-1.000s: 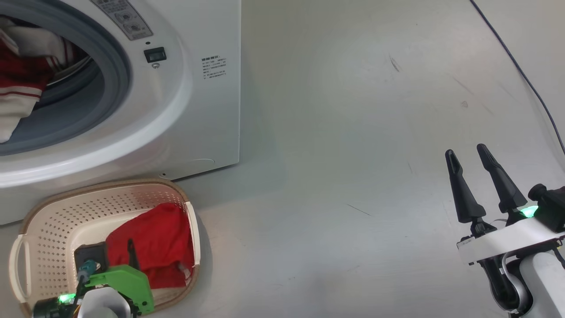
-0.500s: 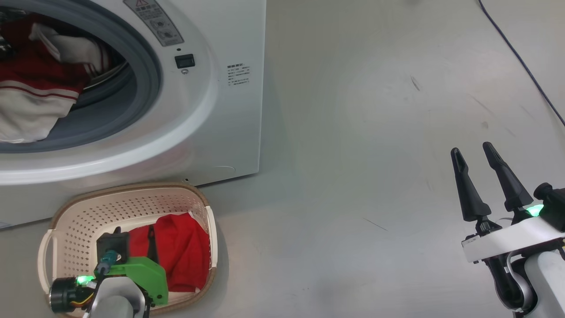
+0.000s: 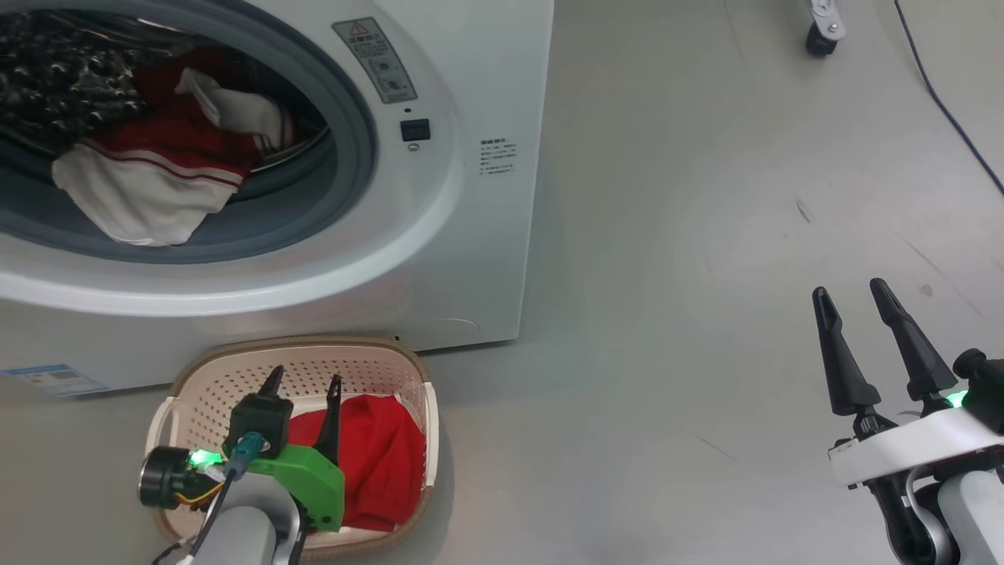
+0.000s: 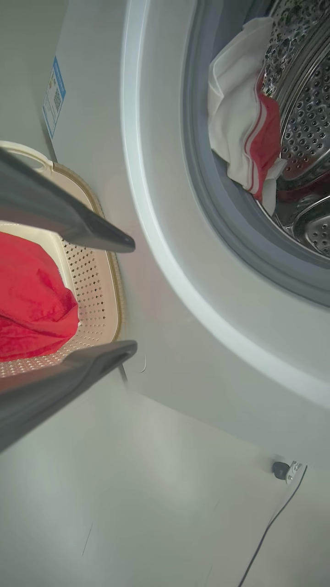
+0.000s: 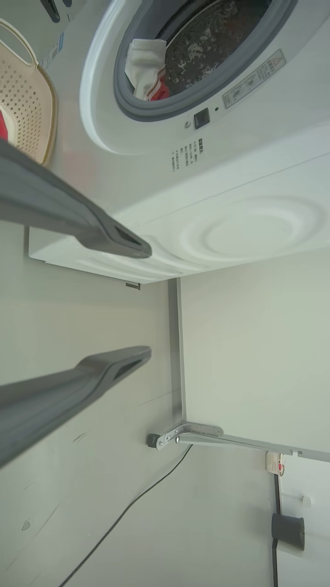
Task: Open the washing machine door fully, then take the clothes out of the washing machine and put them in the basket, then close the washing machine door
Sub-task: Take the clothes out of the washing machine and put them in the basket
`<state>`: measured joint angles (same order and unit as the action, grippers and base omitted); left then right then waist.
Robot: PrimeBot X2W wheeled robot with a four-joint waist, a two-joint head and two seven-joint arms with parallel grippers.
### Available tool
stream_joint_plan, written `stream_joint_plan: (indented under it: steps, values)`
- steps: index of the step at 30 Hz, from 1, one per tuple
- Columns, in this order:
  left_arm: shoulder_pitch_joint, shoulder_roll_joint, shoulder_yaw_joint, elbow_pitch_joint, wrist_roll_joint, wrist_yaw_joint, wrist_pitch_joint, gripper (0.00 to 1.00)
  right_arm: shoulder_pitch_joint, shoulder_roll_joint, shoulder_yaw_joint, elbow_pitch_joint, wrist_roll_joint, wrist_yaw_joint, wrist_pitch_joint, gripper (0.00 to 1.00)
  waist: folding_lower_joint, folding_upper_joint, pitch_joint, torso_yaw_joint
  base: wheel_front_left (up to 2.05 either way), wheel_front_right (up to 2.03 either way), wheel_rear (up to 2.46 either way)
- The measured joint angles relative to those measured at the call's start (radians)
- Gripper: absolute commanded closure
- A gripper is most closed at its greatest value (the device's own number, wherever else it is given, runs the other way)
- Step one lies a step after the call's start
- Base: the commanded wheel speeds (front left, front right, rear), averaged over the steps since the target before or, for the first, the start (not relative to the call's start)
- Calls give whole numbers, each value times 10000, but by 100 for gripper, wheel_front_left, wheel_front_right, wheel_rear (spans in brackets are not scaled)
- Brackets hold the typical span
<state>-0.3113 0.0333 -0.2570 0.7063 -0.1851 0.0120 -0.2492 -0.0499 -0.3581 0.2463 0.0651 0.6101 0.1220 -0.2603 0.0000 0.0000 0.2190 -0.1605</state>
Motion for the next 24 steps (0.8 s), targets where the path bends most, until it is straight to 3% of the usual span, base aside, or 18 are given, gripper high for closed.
stream_joint_plan:
  steps: [13,24]
  values:
    - [420,4,-577,-2234,-307,15,-19,0,562,153,-94,-15,-299,0,0,0,0,0,-844,1216,0,0,0]
    - [1324,13,-550,-3382,-307,372,-27,0,774,347,107,-58,-493,0,0,0,0,0,-1460,1661,0,0,0]
